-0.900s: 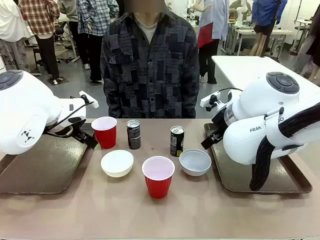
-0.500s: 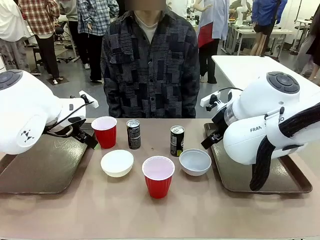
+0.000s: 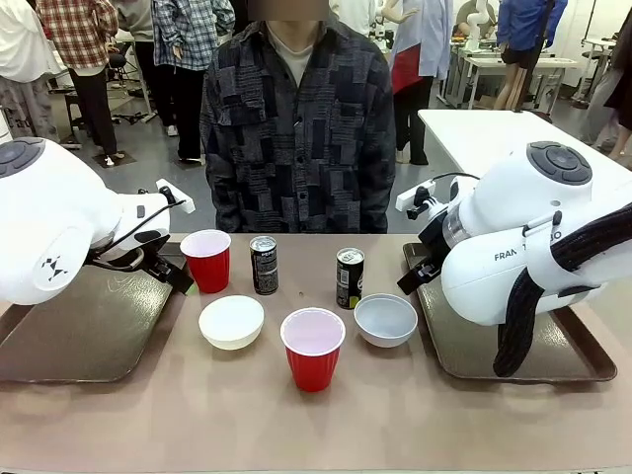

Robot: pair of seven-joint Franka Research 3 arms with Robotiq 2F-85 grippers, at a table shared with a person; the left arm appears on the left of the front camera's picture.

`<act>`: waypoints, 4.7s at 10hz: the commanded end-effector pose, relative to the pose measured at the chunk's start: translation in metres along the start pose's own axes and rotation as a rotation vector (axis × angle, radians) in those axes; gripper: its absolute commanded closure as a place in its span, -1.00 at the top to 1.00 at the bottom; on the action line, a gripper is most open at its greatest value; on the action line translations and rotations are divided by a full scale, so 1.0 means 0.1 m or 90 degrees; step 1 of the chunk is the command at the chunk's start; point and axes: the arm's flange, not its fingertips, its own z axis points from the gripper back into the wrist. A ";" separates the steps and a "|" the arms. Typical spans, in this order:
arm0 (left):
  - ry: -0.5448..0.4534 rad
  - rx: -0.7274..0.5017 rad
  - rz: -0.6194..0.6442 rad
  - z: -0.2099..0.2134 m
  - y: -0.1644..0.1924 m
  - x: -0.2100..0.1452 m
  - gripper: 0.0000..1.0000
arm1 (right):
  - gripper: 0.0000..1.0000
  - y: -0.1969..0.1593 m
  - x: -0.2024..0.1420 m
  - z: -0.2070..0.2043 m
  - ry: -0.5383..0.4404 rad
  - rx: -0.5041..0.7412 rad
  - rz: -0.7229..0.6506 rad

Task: Prepare tableware on both trays.
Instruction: Pick up a Picnic Bowl from the table and place it on a Handle tray.

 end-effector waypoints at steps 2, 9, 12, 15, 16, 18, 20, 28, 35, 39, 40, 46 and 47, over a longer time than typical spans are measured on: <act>0.000 0.000 0.000 0.00 0.00 0.00 1.00 | 1.00 0.00 0.00 0.00 0.000 0.000 0.000; 0.068 -0.046 -0.016 1.28 -0.06 -0.69 1.00 | 1.00 0.46 -1.02 1.22 0.141 0.009 -0.023; 0.105 -0.083 -0.011 1.39 -0.18 -1.06 1.00 | 1.00 0.51 -1.62 1.42 0.175 0.024 -0.088; 0.073 -0.122 0.064 1.20 0.14 -1.00 1.00 | 1.00 0.02 -1.61 1.38 0.105 0.072 -0.141; 0.040 -0.152 0.113 1.22 0.36 -1.00 1.00 | 1.00 -0.31 -1.69 1.43 0.084 0.098 -0.182; 0.006 -0.222 0.228 1.13 1.02 -1.11 1.00 | 1.00 -1.18 -2.02 1.42 0.039 0.170 -0.319; -0.055 -0.282 0.347 1.20 1.51 -1.42 1.00 | 1.00 -1.52 -2.38 1.36 0.043 0.228 -0.372; -0.170 -0.292 0.538 1.58 2.45 -2.30 1.00 | 1.00 -1.89 -3.12 1.91 -0.225 0.324 -0.493; -0.166 -0.264 0.513 1.60 2.28 -2.21 1.00 | 1.00 -1.72 -2.99 2.13 -0.201 0.305 -0.447; -0.155 -0.279 0.541 1.62 2.37 -2.21 1.00 | 1.00 -2.10 -2.99 2.35 -0.200 0.300 -0.452; -0.155 -0.279 0.541 1.62 2.37 -2.21 1.00 | 1.00 -2.10 -2.99 2.35 -0.200 0.300 -0.452; -0.155 -0.279 0.541 1.62 2.37 -2.21 1.00 | 1.00 -2.10 -2.99 2.35 -0.200 0.300 -0.452; -0.155 -0.279 0.541 1.62 2.37 -2.21 1.00 | 1.00 -2.10 -2.99 2.35 -0.200 0.300 -0.452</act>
